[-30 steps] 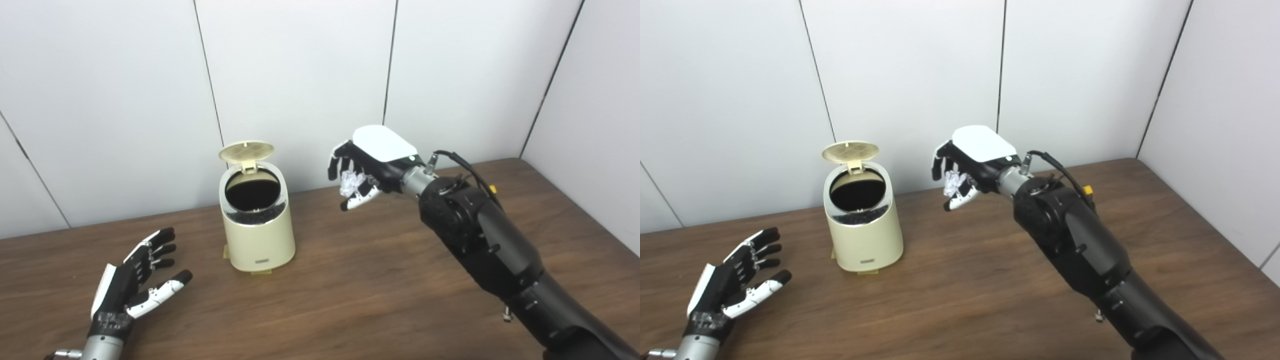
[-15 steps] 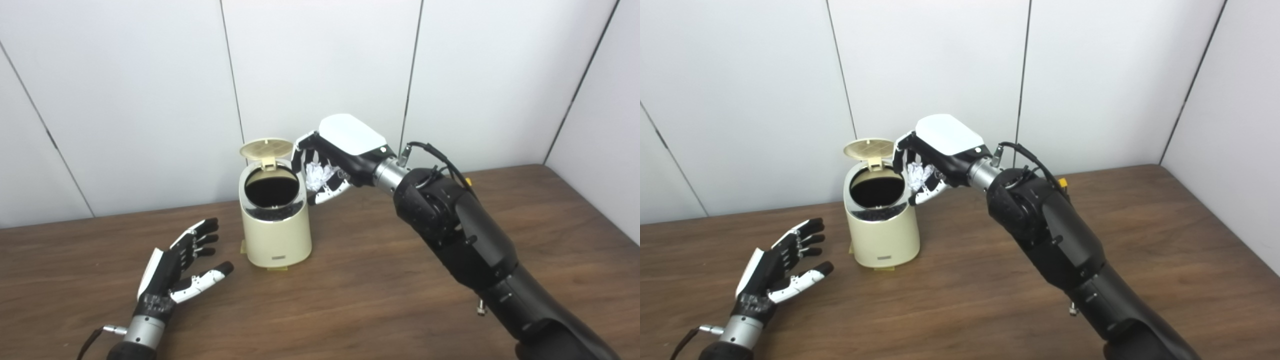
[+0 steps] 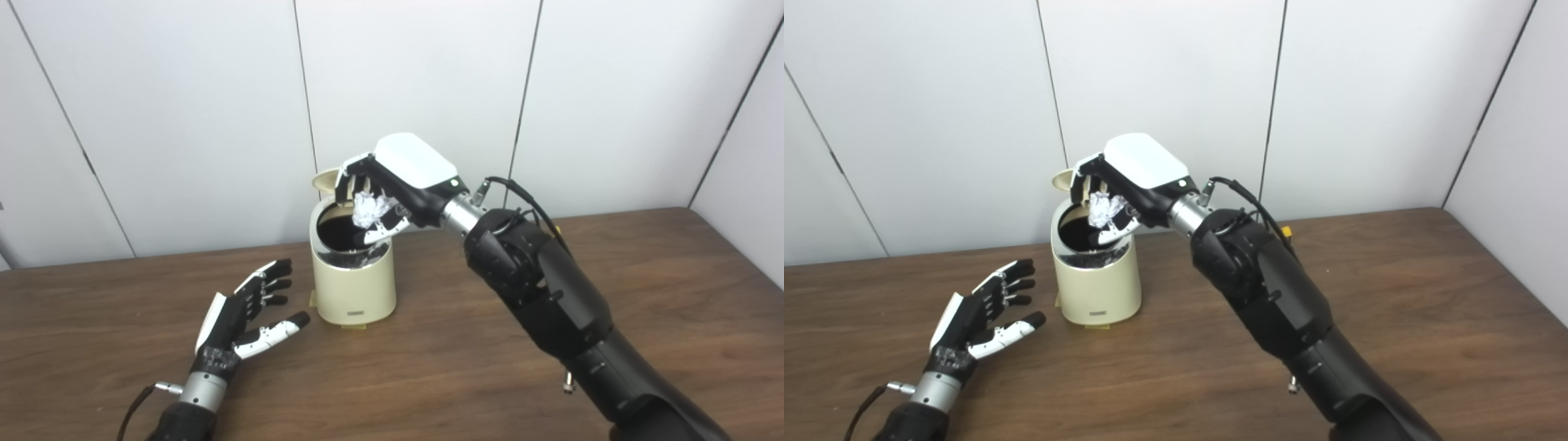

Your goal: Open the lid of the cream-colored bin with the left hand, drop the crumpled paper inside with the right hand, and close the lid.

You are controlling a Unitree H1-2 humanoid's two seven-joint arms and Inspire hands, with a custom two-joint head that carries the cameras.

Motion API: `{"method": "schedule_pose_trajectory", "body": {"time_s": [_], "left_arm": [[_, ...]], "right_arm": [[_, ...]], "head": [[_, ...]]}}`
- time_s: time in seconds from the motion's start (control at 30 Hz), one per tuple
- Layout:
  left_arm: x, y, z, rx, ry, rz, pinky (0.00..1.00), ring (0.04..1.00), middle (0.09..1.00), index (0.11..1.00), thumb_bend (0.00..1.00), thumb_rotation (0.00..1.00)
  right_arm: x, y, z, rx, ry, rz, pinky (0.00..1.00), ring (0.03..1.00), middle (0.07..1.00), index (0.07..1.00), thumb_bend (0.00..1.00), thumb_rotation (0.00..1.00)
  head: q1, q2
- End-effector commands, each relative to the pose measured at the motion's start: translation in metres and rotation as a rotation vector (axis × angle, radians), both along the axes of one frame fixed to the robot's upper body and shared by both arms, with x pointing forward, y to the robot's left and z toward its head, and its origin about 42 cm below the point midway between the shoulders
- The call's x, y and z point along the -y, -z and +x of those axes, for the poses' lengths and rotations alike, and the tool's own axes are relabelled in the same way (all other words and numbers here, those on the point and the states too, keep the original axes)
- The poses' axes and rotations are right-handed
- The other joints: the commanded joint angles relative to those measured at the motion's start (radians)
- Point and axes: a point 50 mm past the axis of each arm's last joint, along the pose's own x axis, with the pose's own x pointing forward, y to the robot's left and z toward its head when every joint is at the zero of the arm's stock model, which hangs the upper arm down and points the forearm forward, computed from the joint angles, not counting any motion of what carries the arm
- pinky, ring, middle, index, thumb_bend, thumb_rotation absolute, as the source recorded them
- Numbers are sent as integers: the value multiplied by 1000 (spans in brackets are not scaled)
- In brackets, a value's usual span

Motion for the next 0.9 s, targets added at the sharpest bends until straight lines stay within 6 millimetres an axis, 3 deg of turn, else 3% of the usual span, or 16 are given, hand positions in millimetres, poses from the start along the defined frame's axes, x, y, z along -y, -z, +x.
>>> {"method": "schedule_pose_trajectory", "body": {"time_s": [0.0, 0.4, 0.87], "left_arm": [[7, 13, -5, -27, -6, -19, 759, 829, 865, 883, 820, 352], [11, 14, -5, -31, 2, -32, 796, 843, 872, 888, 826, 352], [10, 15, -8, -35, 5, -37, 813, 857, 881, 893, 825, 355]], "right_arm": [[-7, -28, 4, 120, -40, 29, 262, 350, 448, 536, 510, 0], [-22, -13, 14, 106, -76, 50, 319, 373, 490, 524, 513, 0], [-22, -4, 27, 176, -102, -29, 269, 356, 465, 539, 510, 0]], "head": [[0, 1], [14, -4], [26, -7]]}}
